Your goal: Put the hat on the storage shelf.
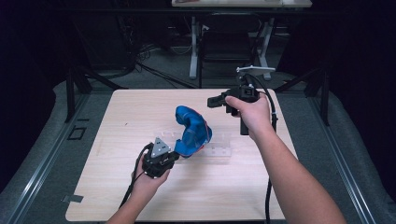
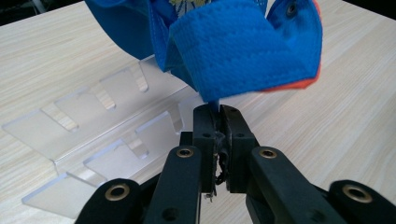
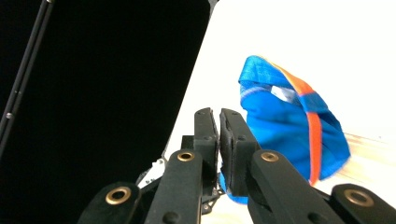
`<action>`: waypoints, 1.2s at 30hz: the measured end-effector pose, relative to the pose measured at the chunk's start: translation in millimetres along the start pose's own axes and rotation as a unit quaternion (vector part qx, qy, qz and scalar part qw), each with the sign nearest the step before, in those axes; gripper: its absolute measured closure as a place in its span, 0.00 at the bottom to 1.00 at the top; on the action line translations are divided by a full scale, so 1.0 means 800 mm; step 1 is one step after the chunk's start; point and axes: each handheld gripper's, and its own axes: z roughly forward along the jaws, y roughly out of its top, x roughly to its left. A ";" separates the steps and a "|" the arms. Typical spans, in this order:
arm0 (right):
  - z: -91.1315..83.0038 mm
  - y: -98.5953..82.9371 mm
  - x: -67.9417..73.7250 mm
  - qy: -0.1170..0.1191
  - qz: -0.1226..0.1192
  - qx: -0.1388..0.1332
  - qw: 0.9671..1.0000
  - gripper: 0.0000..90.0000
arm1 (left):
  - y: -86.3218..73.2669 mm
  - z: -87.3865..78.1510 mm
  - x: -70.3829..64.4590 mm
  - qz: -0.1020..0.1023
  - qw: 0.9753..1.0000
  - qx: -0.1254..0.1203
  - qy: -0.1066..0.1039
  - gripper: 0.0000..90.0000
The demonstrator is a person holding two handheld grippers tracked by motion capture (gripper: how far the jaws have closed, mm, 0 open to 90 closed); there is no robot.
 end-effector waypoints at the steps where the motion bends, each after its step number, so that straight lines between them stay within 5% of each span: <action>1: -0.001 -0.001 0.000 -0.003 -0.004 0.000 1.000 0.94 | -0.001 -0.001 0.001 -0.002 1.000 0.000 -0.001 0.95; 11: -0.008 -0.010 -0.005 -0.035 -0.021 -0.004 0.999 0.93 | -0.008 -0.011 0.005 -0.005 1.000 0.002 0.000 0.89; 20: -0.020 -0.032 -0.005 -0.086 -0.069 -0.011 0.994 0.88 | -0.024 -0.033 0.020 -0.021 1.000 0.005 0.008 0.73; 26: -0.024 -0.048 -0.017 -0.088 -0.067 -0.008 0.994 0.87 | -0.046 -0.044 0.036 -0.042 0.999 0.007 0.015 0.67; 36: -0.031 -0.078 -0.036 -0.120 -0.090 -0.012 0.989 0.83 | -0.070 -0.062 0.048 -0.061 0.997 -0.006 0.040 0.63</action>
